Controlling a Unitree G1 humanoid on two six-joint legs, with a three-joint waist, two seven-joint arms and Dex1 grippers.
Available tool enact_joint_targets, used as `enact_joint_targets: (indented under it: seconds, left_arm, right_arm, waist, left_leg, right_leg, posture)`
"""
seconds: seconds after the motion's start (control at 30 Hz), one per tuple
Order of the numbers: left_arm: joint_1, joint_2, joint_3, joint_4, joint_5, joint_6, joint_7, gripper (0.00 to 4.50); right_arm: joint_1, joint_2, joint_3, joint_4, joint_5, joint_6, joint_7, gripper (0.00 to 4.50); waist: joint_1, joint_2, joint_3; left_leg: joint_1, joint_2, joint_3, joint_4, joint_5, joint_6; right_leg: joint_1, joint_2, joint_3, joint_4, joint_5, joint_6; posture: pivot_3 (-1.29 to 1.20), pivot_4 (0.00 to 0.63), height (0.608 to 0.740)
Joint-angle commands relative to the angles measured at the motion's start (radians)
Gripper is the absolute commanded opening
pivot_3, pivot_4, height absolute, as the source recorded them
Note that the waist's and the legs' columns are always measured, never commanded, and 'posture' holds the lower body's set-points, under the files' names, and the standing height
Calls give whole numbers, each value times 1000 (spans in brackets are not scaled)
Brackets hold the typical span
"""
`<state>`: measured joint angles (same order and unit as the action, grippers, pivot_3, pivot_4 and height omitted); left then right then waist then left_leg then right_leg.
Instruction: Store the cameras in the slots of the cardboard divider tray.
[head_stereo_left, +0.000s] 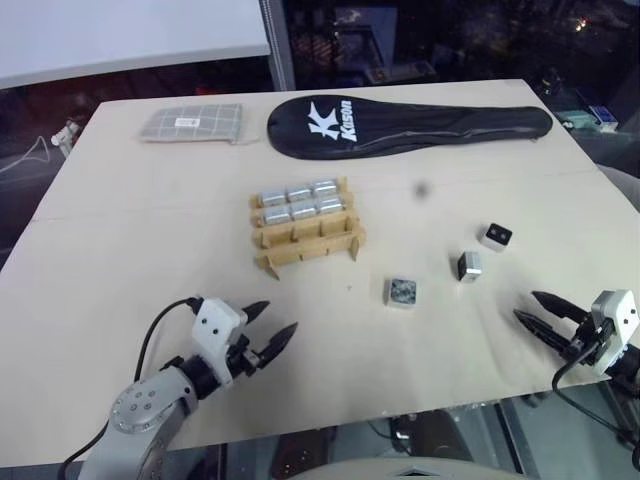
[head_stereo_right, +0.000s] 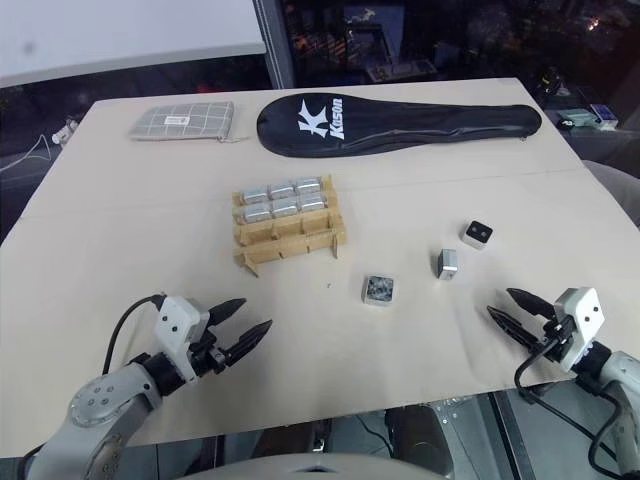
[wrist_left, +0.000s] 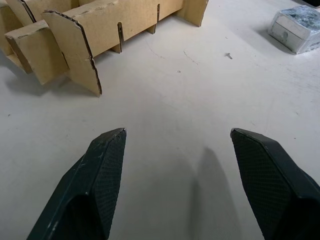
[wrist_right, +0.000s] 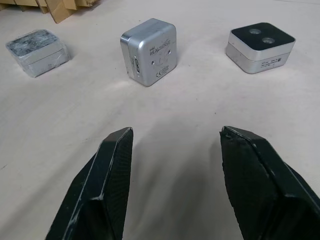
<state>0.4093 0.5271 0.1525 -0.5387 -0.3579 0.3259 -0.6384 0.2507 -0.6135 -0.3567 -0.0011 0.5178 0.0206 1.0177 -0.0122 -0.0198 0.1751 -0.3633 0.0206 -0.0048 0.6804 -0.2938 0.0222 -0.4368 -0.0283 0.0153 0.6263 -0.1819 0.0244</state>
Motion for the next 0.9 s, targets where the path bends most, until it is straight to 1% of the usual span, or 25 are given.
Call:
enact_joint_targets:
  seconds: [0.03,0.33,0.6,0.73,0.77,0.83,0.9]
  left_arm:
    - [17,-1,10,-27,-14,-24,-11,3451]
    - [27,-8,-9,-6,-3,-56,-36,3451]
    - [-2,-10,-25,16,-2,-65,-44,3451]
    - [-22,4,-23,21,-5,-63,-53,3451]
    - [-28,13,-19,14,-24,-47,-64,3451]
    - [-37,43,7,-16,-109,17,-106,3451]
    - [-52,106,54,-46,-208,48,-194,3451]
  right_arm:
    - [-11,-19,-21,1,3,-14,15,2715]
    - [8,-18,-20,-26,0,-4,12,2715]
    - [23,-6,-23,-35,-3,-10,-21,2715]
    - [-7,-22,-9,-14,-45,39,-94,2715]
    - [-23,-27,-5,-4,-56,34,-97,2715]
    - [-68,-41,-1,8,-60,59,-102,2715]
    - [-137,-77,9,30,-43,148,-97,2715]
  waist:
    - [0,0,0]
    - [1,0,0]
    - [0,0,0]
    - [0,0,0]
    - [0,0,0]
    - [-2,0,0]
    - [-3,0,1]
  left_leg:
    - [0,0,0,0,0,0]
    - [-1,0,1,0,0,0]
    - [0,0,1,0,0,0]
    - [-1,0,1,0,0,0]
    - [-1,0,1,0,0,0]
    - [-1,0,2,0,0,0]
    - [-1,0,3,0,0,0]
  right_leg:
    - [0,0,0,0,0,0]
    - [-1,0,0,0,0,0]
    - [-1,1,1,0,0,0]
    - [-1,1,1,0,0,0]
    - [-1,1,1,0,0,0]
    - [-1,1,1,0,0,0]
    - [-2,1,1,0,0,0]
  posture:
    - [0,150,740]
    - [0,150,740]
    - [0,150,740]
    - [0,150,740]
    - [0,150,740]
    - [0,150,740]
    - [0,150,740]
